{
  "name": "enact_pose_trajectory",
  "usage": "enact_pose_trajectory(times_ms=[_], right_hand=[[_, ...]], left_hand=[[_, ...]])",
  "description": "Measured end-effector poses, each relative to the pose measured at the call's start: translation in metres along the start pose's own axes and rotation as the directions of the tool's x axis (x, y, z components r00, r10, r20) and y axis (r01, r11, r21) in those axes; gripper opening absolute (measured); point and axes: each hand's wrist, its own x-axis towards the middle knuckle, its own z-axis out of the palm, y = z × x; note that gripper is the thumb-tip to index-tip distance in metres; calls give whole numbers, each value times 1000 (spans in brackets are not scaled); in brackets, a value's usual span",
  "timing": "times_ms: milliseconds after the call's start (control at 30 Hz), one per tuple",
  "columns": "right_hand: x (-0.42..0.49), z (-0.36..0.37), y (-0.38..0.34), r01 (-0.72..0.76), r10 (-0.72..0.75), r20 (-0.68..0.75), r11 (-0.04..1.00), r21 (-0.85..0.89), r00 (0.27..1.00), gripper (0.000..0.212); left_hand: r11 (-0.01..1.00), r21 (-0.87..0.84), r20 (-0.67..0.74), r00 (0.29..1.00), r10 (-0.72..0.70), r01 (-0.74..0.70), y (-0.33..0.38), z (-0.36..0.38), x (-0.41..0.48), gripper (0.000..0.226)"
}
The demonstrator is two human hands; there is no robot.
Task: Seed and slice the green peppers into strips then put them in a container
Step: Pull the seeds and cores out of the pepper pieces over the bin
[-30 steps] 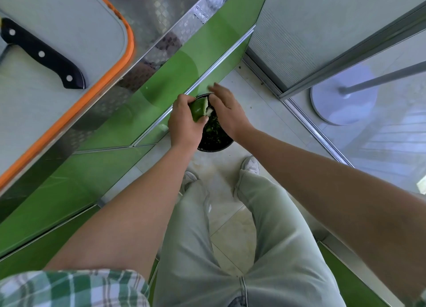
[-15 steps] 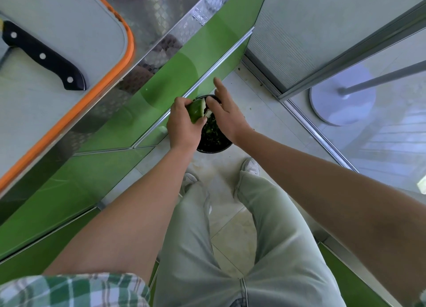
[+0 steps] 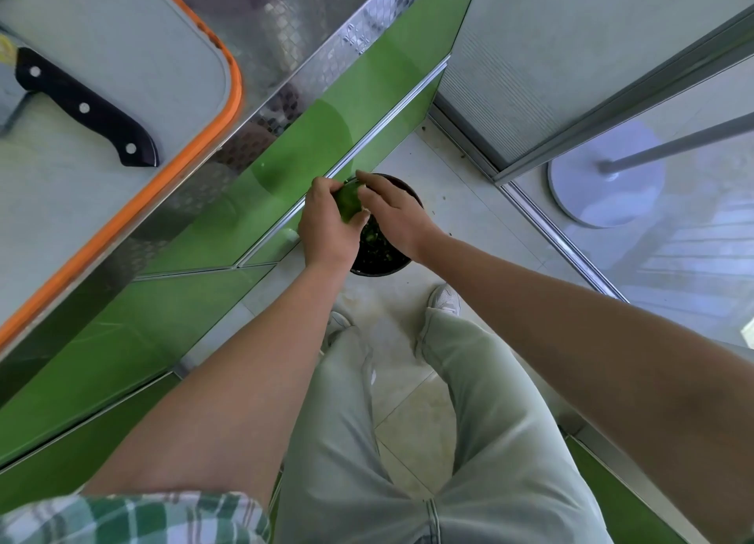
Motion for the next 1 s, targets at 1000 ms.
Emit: enact_pose_trajectory(times_ms=[1000], right_hand=[[1, -6, 10, -37, 78, -238, 984, 172, 968, 34]], left_hand=[[395, -667, 491, 771, -406, 632, 1, -13, -8, 24]])
